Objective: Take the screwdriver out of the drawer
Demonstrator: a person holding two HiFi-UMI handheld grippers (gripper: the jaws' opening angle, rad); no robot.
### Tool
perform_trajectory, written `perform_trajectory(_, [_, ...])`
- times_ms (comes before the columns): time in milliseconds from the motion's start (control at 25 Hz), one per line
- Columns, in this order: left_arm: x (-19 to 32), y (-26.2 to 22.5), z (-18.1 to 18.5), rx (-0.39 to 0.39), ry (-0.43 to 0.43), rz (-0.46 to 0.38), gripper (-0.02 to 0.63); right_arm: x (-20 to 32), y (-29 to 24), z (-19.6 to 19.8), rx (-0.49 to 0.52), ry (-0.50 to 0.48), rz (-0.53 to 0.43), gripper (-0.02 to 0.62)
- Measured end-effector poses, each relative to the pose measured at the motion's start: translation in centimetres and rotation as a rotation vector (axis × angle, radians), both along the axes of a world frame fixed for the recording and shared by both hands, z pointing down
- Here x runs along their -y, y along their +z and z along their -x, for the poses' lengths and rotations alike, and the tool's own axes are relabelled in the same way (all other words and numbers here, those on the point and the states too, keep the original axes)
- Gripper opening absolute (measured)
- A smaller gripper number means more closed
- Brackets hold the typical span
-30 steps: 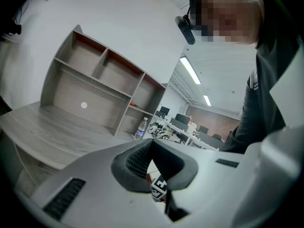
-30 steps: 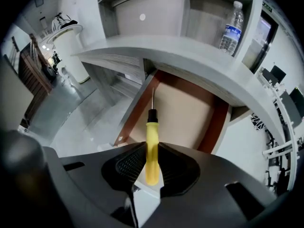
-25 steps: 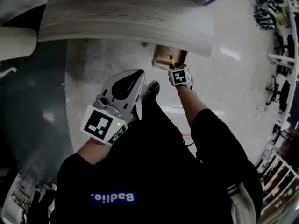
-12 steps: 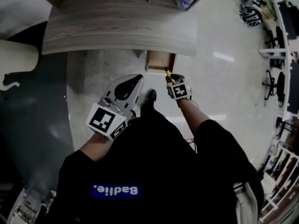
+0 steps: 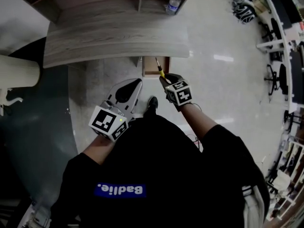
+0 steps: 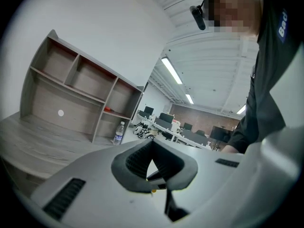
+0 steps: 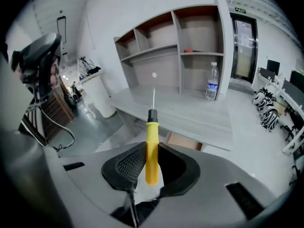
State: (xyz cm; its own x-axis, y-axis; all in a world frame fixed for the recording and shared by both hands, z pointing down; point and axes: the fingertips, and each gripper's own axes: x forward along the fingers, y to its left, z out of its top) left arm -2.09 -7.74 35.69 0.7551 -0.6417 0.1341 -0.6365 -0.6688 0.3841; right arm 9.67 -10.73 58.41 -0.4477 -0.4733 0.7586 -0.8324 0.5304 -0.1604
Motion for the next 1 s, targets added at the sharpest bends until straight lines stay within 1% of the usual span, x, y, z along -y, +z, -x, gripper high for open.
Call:
perform_trajectory(160, [-0.1, -0.9, -0.6, 0.001, 0.013, -0.020, -0.002, 0.0, -3.9, 1.6, 0.115, 0.001, -0.028, 0.100])
perform_trajectory(320, [-0.3, -1.4, -1.0, 0.004, 0.025, -0.029, -0.002, 0.3, -8.5, 3.3, 0.243, 0.002, -0.077, 0.099])
perform_trajectory(560, [-0.5, -1.4, -1.4, 0.012, 0.039, -0.030, -0.002, -0.3, -14.4, 5.0, 0.376, -0.014, -0.123, 0.100])
perform_trajectory(800, [-0.8, -1.6, -1.7, 0.022, 0.053, -0.025, -0.002, -1.0, -19.1, 6.2, 0.478, -0.047, -0.183, 0.100])
perform_trajectory(1000, [-1.3, -1.5, -1.7, 0.027, 0.059, -0.012, -0.002, -1.8, -21.8, 7.4, 0.530, -0.079, -0.233, 0.098])
